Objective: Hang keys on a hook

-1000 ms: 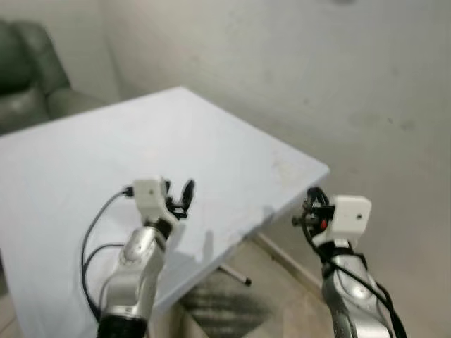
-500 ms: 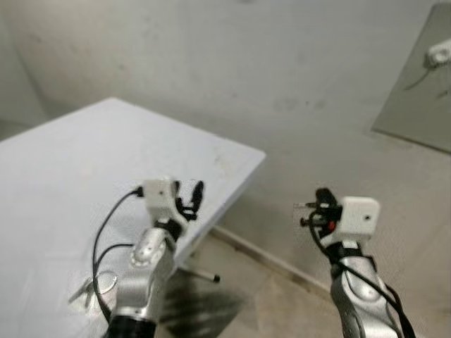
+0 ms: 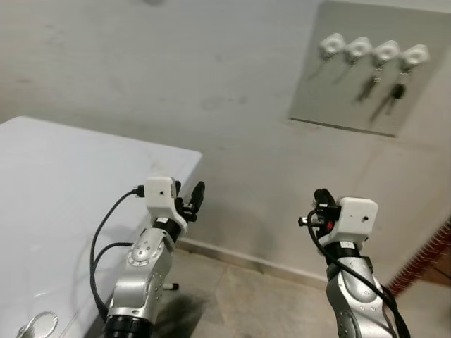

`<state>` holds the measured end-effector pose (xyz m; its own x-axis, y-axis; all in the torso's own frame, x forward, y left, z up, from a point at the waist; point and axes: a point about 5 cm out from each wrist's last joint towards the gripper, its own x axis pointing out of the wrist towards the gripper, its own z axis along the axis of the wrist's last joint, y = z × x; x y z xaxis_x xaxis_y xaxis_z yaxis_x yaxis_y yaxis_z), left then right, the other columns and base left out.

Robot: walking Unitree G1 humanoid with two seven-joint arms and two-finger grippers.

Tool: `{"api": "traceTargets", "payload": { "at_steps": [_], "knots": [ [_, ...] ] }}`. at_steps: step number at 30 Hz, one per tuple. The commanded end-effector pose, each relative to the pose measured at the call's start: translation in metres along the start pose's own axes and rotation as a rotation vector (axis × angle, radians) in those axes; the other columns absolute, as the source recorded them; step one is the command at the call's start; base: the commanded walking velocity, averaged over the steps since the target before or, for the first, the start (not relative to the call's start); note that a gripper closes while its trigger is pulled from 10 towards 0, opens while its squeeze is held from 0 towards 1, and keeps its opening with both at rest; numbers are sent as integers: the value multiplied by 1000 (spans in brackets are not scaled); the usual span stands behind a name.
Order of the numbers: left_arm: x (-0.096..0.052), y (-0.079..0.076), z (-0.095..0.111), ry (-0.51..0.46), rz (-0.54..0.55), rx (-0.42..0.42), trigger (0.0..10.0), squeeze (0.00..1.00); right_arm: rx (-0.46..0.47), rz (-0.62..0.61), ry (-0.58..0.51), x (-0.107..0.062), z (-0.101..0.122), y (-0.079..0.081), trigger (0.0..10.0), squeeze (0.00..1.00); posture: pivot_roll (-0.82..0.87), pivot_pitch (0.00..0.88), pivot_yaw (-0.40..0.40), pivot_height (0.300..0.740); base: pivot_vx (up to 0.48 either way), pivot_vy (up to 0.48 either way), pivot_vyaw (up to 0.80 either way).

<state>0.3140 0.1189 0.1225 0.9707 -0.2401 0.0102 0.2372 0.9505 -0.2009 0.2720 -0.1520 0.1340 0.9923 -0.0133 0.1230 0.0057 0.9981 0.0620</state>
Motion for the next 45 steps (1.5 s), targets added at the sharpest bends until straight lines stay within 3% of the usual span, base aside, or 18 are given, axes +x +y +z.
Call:
{"api": "traceTargets", "payload": {
  "at_steps": [1,15,17,23,35,45],
  "knots": [
    [1,-3,1,0,-2,5,10000,0,-14,-7,-19,3,5,-3,10000,0,-20,10,10,740,0,0,-775],
    [1,12,13,-31,-3,65,10000,0,-66,-15,-51,5,11,-19,10000,0,-26,12,17,740,0,0,-773],
    [2,16,18,-34,-7,68,10000,0,-111,17,-64,7,15,-27,10000,0,-29,14,24,740,0,0,0],
    [5,18,19,-38,-2,57,10000,0,-124,10,-67,8,17,-34,10000,0,-30,11,32,740,0,0,0],
    [3,15,17,-47,5,-4,10000,0,-105,24,-84,4,17,-30,10000,0,-28,15,29,740,137,0,0],
    [2,15,15,-34,42,9,10000,0,-106,27,-79,3,16,-31,10000,0,-28,12,25,740,311,0,0]
  ]
}}
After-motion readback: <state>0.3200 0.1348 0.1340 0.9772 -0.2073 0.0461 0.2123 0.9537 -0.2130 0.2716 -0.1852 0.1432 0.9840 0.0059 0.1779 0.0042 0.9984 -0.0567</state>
